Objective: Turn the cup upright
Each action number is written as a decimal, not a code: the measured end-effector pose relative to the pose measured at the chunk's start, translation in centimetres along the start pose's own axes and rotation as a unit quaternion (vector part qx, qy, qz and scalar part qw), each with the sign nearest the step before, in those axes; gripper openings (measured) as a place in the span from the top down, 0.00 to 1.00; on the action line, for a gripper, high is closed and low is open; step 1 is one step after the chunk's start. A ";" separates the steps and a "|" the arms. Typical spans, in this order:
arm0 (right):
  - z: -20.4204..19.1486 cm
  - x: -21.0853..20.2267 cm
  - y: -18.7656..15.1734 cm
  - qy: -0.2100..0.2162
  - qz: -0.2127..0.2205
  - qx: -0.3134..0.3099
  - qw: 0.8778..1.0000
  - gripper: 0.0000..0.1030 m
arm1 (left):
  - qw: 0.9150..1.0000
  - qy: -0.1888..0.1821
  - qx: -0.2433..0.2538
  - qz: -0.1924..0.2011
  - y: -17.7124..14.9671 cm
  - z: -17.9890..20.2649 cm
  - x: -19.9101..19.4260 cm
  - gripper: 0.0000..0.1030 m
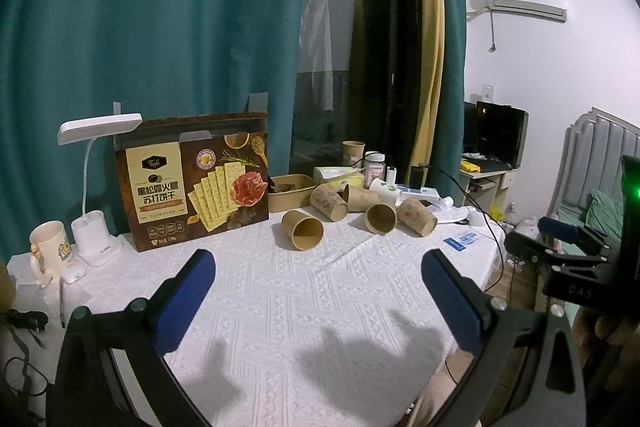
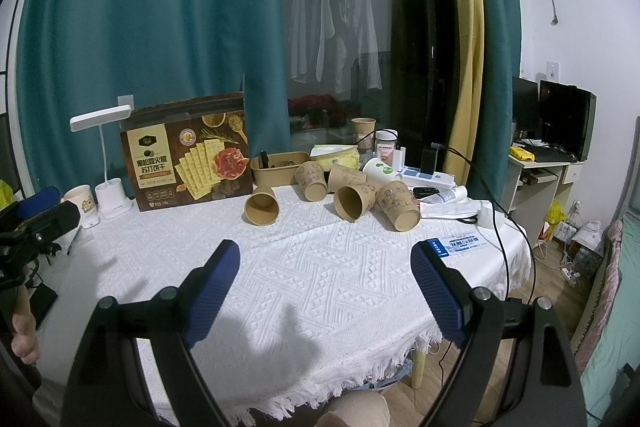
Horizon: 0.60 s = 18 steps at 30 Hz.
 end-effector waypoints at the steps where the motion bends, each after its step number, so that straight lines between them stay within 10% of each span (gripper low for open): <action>1: 0.1 0.0 0.0 0.000 0.000 0.000 1.000 0.17 | 1.000 0.000 0.001 0.000 0.0 0.0 0.0 0.00; 18: 1.4 1.7 0.4 0.002 -0.010 0.011 1.000 0.17 | 1.000 -0.005 0.016 -0.026 -0.1 0.9 2.6 0.00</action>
Point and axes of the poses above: each gripper's, at about its wrist camera, not at the fingertips, and x roughly the way its jaws point, z to its right, y to its top, the point moved 8 cm from there along x, roughly the way its jaws point, and after that the axes turned 4 degrees about y, right-handed, at the moved point
